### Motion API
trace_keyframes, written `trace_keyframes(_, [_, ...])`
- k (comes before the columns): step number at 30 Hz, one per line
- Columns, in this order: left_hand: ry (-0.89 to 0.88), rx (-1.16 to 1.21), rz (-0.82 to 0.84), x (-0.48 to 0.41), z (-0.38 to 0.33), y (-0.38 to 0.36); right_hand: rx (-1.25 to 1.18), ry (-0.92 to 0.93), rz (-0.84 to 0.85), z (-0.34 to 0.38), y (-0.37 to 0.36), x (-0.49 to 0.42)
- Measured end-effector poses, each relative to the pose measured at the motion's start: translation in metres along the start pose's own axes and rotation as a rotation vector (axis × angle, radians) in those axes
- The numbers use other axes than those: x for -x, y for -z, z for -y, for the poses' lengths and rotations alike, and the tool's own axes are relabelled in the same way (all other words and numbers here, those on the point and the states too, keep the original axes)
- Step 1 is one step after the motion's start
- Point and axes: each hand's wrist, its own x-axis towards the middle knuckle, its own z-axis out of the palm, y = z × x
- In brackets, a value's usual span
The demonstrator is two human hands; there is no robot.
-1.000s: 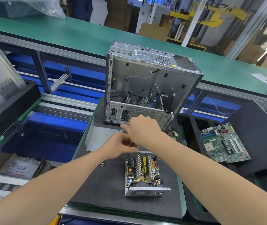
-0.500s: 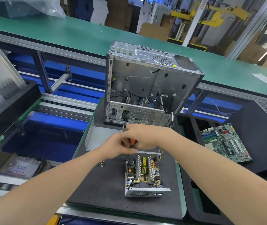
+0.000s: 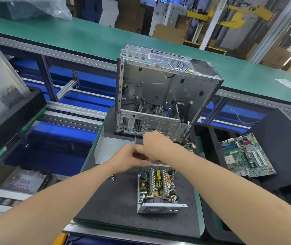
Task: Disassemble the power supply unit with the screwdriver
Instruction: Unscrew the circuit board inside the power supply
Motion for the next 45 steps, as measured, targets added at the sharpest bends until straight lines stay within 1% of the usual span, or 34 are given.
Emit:
trace_keyframes(2, [0.007, -0.008, 0.012, 0.001, -0.001, 0.000, 0.084, 0.118, 0.056, -0.005, 0.007, 0.000])
trace_keyframes(7, [0.089, 0.012, -0.053, 0.000, 0.002, 0.001, 0.244, 0.425, 0.144, -0.019, 0.016, -0.002])
trace_keyframes(9, [0.072, -0.003, -0.048, 0.000, 0.003, 0.001, 0.281, 0.544, 0.122, -0.020, 0.012, -0.002])
trace_keyframes(11, [0.055, -0.058, -0.043, 0.000, 0.002, 0.001, 0.328, 0.599, 0.088, -0.020, 0.007, -0.004])
trace_keyframes(14, [0.062, -0.107, -0.065, -0.001, 0.003, 0.001, 0.285, 0.546, 0.095, -0.020, 0.006, -0.002])
trace_keyframes(15, [0.062, -0.111, -0.065, -0.001, 0.002, 0.001, 0.242, 0.502, 0.076, -0.019, 0.007, 0.000])
trace_keyframes(16, [0.051, -0.104, -0.059, -0.001, 0.003, 0.001, 0.205, 0.439, 0.022, -0.017, 0.008, 0.001])
trace_keyframes(18, [0.012, -0.073, -0.028, 0.000, 0.004, 0.000, 0.131, 0.197, -0.149, -0.010, 0.006, 0.003])
trace_keyframes(19, [0.005, -0.061, -0.017, 0.001, 0.004, -0.001, 0.112, 0.063, -0.192, -0.005, 0.006, 0.004])
trace_keyframes(20, [0.014, -0.055, -0.014, 0.001, 0.005, 0.000, 0.110, -0.033, -0.172, 0.000, 0.005, 0.005])
trace_keyframes(21, [0.027, -0.048, -0.016, 0.001, 0.005, 0.000, 0.126, -0.073, -0.101, 0.004, 0.002, 0.005])
trace_keyframes(22, [0.033, -0.043, -0.018, 0.000, 0.006, 0.000, 0.119, -0.079, -0.023, 0.006, 0.001, 0.004])
trace_keyframes(23, [0.035, -0.035, -0.017, 0.000, 0.007, 0.000, 0.078, -0.074, 0.021, 0.006, 0.000, 0.002])
trace_keyframes(25, [0.021, -0.015, -0.013, 0.000, 0.007, 0.000, -0.022, -0.051, 0.060, 0.004, 0.003, 0.000])
trace_keyframes(26, [0.007, 0.000, -0.005, 0.000, 0.006, 0.000, -0.029, -0.012, 0.069, 0.001, 0.005, 0.000])
trace_keyframes(30, [0.017, -0.006, -0.026, 0.000, 0.006, 0.001, 0.186, 0.225, 0.111, -0.010, 0.014, -0.001])
trace_keyframes(33, [0.036, -0.009, -0.045, -0.001, 0.006, 0.001, 0.273, 0.419, 0.168, -0.016, 0.016, -0.002])
trace_keyframes(36, [-0.001, -0.101, -0.040, -0.001, 0.006, -0.001, 0.361, 0.547, 0.153, -0.015, 0.011, -0.001])
trace_keyframes(38, [0.013, -0.153, -0.058, -0.002, 0.007, -0.001, 0.351, 0.539, 0.136, -0.015, 0.008, -0.002])
trace_keyframes(40, [0.034, -0.157, -0.087, -0.003, 0.008, -0.001, 0.273, 0.512, 0.128, -0.013, 0.009, 0.000])
trace_keyframes(41, [0.031, -0.152, -0.092, -0.004, 0.008, 0.000, 0.238, 0.486, 0.099, -0.011, 0.009, 0.001])
trace_keyframes(42, [0.020, -0.132, -0.078, -0.003, 0.008, -0.001, 0.205, 0.414, 0.040, -0.010, 0.008, 0.001])
trace_keyframes(44, [-0.013, -0.086, -0.043, -0.002, 0.008, -0.002, 0.193, 0.163, -0.113, -0.005, 0.007, 0.001])
trace_keyframes(45, [-0.016, -0.082, -0.040, 0.000, 0.007, -0.003, 0.219, 0.053, -0.136, -0.001, 0.007, 0.001])
